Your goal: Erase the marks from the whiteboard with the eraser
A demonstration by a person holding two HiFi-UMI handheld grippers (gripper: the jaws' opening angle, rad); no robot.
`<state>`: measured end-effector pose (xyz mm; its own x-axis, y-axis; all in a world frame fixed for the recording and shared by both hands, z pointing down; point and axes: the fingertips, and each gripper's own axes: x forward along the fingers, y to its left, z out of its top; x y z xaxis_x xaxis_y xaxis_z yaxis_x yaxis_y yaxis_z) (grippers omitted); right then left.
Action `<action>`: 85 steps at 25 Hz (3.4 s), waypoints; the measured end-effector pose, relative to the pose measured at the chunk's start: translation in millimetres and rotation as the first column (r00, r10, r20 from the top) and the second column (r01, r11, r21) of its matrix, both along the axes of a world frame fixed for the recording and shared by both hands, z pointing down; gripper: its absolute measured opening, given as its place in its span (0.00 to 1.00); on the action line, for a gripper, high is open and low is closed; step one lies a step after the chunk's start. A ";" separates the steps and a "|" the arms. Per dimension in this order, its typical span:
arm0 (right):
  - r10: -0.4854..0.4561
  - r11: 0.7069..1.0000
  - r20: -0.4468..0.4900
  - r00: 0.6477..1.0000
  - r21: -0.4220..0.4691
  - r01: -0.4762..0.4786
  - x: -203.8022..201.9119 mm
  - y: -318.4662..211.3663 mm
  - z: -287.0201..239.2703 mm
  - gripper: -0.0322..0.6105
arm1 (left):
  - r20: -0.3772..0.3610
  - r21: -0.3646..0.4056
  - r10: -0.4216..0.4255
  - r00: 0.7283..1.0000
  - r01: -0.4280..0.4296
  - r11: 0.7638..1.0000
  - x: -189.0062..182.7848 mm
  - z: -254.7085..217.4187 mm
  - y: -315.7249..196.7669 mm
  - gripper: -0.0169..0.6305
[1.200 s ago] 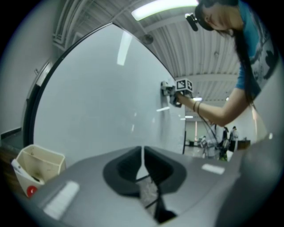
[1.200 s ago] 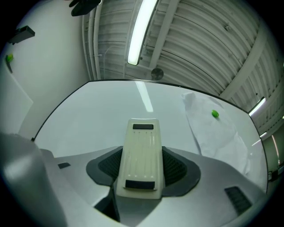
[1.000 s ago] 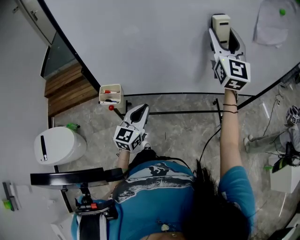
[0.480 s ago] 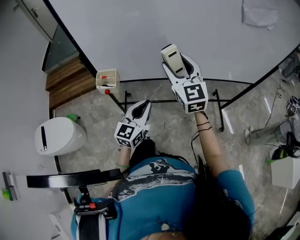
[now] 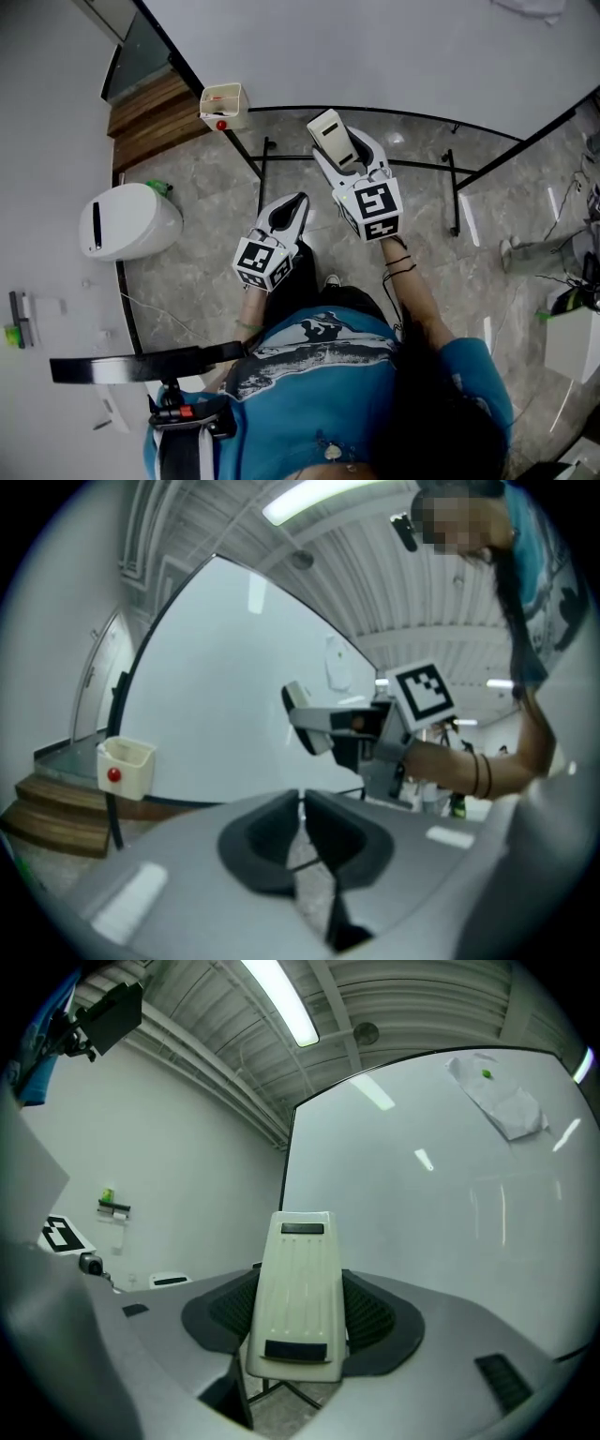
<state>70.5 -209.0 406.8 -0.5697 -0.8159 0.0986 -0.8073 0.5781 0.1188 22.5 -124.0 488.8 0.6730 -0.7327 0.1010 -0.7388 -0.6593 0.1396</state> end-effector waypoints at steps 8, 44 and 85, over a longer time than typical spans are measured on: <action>-0.022 0.997 0.050 0.998 -0.078 0.026 -12.4 58.3 28.4 0.46 | 0.013 -0.005 -0.022 1.000 0.022 1.000 -13.3 2.3 41.4 0.04; 0.106 0.951 0.058 0.993 -0.296 -0.084 -115.4 389.9 76.3 0.46 | -0.095 0.036 0.019 0.995 -0.016 0.999 -144.5 -6.5 322.9 0.04; -0.013 0.953 0.061 0.998 -0.301 0.031 6.2 574.1 98.9 0.46 | -0.030 0.081 0.011 0.999 -0.009 0.997 15.8 0.3 503.2 0.04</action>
